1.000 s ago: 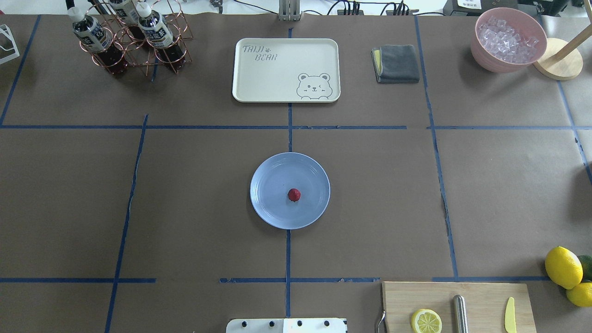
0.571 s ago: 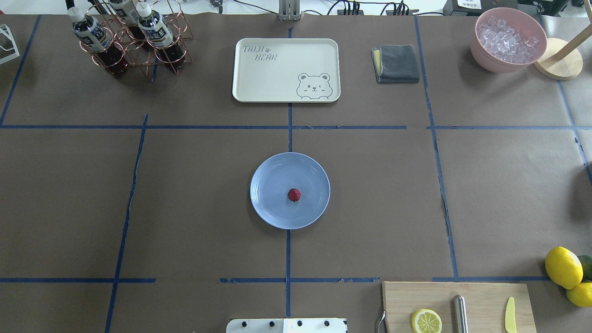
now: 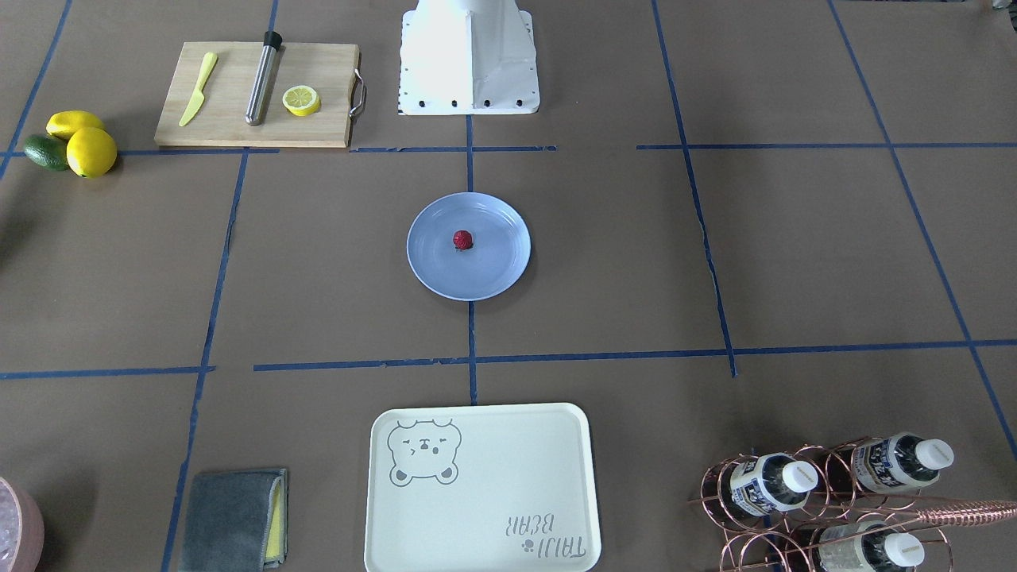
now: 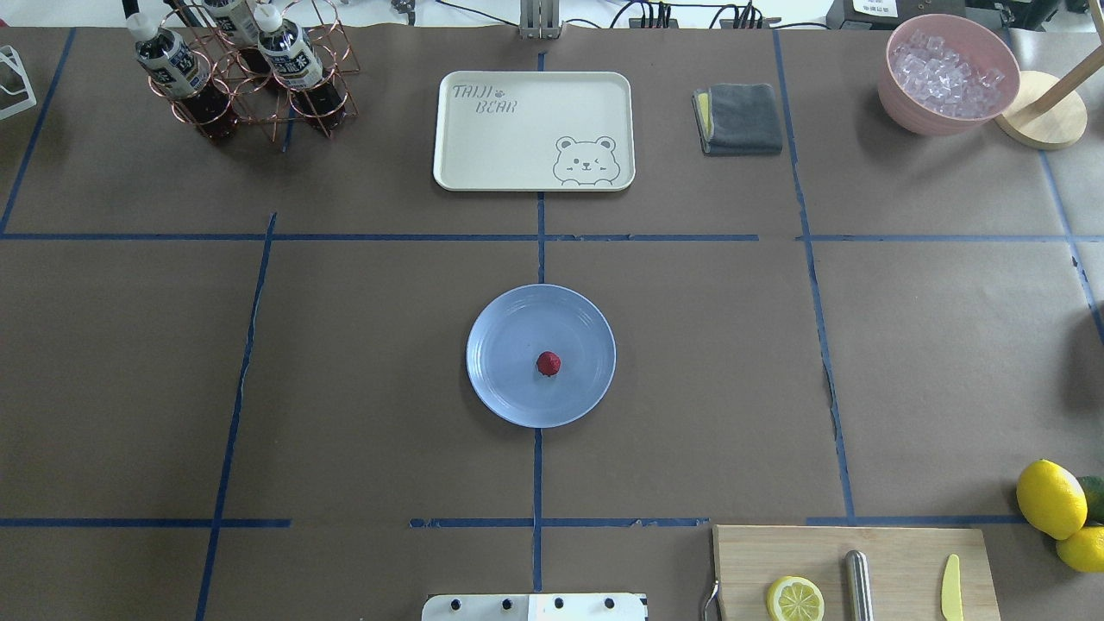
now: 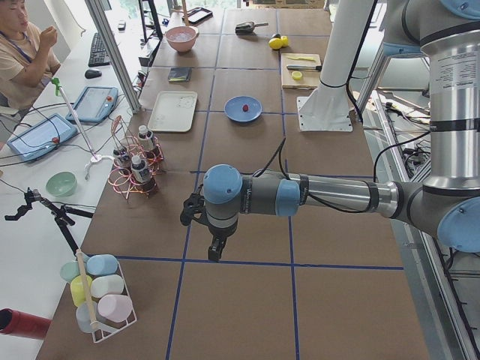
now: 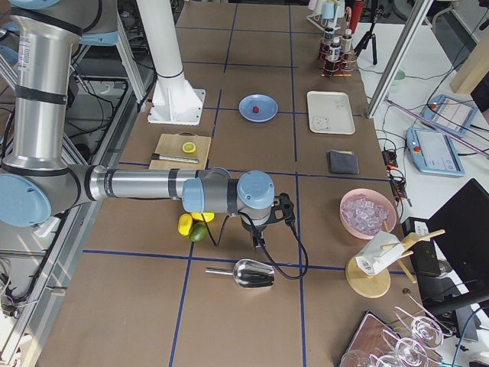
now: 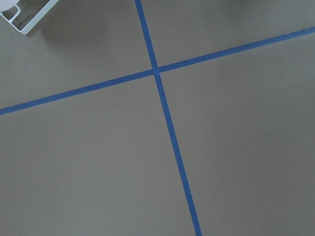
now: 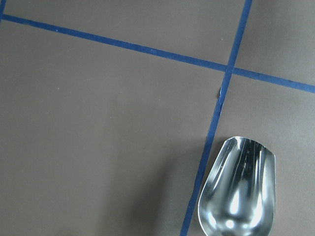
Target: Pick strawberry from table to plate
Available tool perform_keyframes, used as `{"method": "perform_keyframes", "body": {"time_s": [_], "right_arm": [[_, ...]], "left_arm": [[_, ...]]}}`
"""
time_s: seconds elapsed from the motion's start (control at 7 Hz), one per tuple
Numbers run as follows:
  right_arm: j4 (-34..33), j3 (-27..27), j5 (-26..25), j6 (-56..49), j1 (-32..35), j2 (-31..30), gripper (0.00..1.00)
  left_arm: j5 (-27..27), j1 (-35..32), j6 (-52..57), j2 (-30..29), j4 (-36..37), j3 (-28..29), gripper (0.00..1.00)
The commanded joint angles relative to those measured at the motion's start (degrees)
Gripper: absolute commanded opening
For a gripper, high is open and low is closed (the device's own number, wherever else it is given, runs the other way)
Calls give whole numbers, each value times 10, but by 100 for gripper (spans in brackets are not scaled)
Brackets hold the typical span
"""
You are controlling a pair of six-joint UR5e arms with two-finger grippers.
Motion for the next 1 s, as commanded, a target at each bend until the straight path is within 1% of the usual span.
{"method": "perform_keyframes", "body": {"time_s": [0.0,0.14,0.29,0.43,0.71,0.86], "right_arm": [[0,-1,-5,0,-6,2,100],[-4,-3,-7,0,-14,1,100],[-22,4,-7,0,-13,2,100],[-28,4,-7,0,-9,13,100],[-28,1,-7,0,-10,17,100],[-28,1,-7,0,-10,19,100]], "left_arm": [[0,1,0,4,1,10,100],[-1,1,0,5,1,9,100],[-1,2,-1,1,0,11,100],[-1,3,-1,-3,0,18,100],[-1,3,-1,-3,0,12,100],[-1,3,-1,-21,0,12,100]]}}
